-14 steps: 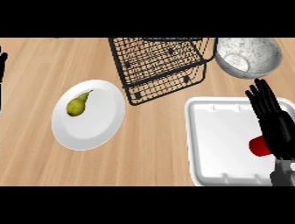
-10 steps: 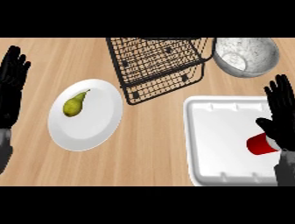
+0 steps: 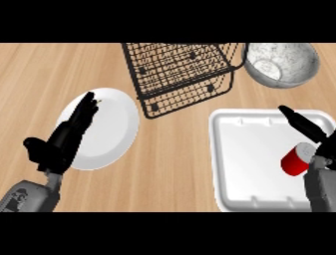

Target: Pick the can from the tray and place it in the tiered basket

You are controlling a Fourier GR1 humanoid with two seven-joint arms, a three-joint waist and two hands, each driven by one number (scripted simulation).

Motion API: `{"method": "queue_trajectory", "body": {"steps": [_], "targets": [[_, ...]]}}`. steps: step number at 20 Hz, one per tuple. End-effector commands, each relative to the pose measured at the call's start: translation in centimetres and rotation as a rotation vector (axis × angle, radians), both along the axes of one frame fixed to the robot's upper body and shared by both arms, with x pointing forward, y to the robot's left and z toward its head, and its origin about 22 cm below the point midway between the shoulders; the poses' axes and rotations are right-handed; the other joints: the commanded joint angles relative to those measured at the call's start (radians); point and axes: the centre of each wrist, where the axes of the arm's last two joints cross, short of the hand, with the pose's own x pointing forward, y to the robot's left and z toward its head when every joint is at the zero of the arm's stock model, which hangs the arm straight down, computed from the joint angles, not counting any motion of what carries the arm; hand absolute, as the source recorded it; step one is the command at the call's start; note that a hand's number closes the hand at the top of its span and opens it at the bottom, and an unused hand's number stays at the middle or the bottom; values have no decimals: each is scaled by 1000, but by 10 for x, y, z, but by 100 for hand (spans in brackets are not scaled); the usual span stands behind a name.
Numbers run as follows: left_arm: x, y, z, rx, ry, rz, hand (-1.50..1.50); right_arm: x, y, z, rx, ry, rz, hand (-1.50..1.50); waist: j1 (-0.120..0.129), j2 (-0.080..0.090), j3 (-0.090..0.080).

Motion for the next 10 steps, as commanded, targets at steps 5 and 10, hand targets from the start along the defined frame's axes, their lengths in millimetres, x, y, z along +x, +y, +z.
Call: {"method": "queue_trajectory", "body": {"steps": [5,10], "targets": [[-7,-1,-27,-5,44,-35,0,16,6,15,-241,252,-94,-150,-11,-17,-6],[-8,0,-24,-1,36,-37,0,3,-36,-5,-309,703,-33,-150,-4,-18,-16]]}}
